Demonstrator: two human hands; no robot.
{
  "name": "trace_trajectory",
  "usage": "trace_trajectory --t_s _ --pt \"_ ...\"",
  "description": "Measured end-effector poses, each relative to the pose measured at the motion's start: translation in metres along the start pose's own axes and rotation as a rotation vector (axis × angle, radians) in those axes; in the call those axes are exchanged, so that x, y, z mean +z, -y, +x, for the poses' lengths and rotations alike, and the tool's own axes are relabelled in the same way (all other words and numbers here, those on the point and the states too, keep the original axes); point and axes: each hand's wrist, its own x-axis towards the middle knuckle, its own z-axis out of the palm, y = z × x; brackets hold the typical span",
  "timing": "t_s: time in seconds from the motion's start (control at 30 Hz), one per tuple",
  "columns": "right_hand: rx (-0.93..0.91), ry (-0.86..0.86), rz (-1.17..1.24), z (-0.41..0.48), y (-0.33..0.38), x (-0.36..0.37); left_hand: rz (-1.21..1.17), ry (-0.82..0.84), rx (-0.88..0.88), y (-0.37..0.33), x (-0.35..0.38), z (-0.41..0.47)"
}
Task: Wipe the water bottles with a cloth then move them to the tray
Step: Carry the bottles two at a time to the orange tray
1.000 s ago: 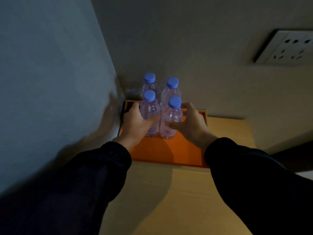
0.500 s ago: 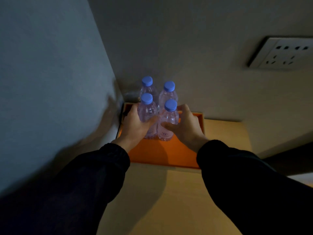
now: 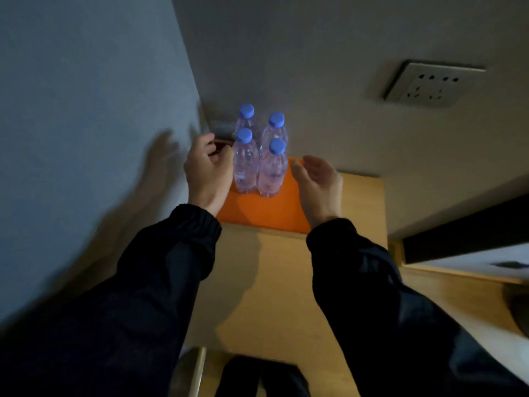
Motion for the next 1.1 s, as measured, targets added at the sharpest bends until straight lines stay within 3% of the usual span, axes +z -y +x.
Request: trace_trajectory --t_s 0.2,0.43,0.8,1.1 --pt "-0.078 0.146 0.126 -0.071 0.021 -0.045 -0.215 0.043 0.079 -0.035 -0.044 -0.082" --pt "-0.02 0.395 0.211 -0.164 0.012 -0.102 -0.307 -0.097 0.022 -0.059 -0.095 -0.208" --pt "-0.098 0.919 0.036 -0.303 -0.009 -0.136 -0.422 -0.554 -0.156 -0.026 -0.163 -0.412" --pt "-0.18 1.158 -0.109 -0.424 -0.014 -0.085 -0.394 -1.002 -0.219 0.044 -0.283 -0.559"
